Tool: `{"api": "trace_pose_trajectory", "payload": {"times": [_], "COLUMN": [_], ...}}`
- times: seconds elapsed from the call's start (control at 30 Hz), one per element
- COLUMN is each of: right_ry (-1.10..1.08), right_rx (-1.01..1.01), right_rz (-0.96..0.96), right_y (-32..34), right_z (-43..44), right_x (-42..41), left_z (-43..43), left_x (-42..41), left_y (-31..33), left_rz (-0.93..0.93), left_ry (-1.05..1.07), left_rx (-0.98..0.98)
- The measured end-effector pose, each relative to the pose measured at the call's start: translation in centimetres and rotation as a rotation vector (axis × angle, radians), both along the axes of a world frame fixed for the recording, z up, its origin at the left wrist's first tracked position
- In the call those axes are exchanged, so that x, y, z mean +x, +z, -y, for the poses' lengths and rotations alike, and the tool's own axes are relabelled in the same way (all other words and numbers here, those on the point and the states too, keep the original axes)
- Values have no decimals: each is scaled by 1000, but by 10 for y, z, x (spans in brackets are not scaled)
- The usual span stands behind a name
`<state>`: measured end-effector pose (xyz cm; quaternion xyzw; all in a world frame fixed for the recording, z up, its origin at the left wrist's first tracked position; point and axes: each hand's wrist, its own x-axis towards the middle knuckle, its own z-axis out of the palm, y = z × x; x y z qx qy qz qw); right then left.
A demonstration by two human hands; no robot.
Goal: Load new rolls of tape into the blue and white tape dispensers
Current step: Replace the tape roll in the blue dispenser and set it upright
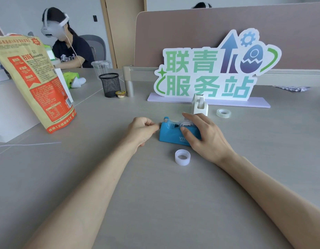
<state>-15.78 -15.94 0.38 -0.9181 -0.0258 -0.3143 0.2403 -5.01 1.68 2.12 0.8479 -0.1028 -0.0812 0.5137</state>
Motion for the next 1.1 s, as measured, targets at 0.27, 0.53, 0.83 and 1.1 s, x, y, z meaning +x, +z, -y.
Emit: {"api": "trace_pose_trajectory", "payload": {"times": [0.27,0.53,0.83,1.1], "right_ry": [-7,-16,11,86], "right_rx": [1,76,165,467], "right_rz": [-8,-18,-49,-195], "right_y": [-1,3,5,10], "right_z": [1,0,1,6], "right_x": [0,-3,-6,-8], "left_z": [1,0,-1,-3], "left_x": [2,-7,-12,-22], "left_y": [-3,1,-1,2], "left_rz": [34,78,149,199], "left_ry": [29,65,78,-4], "left_rx": [-14,-19,-30,-44]}}
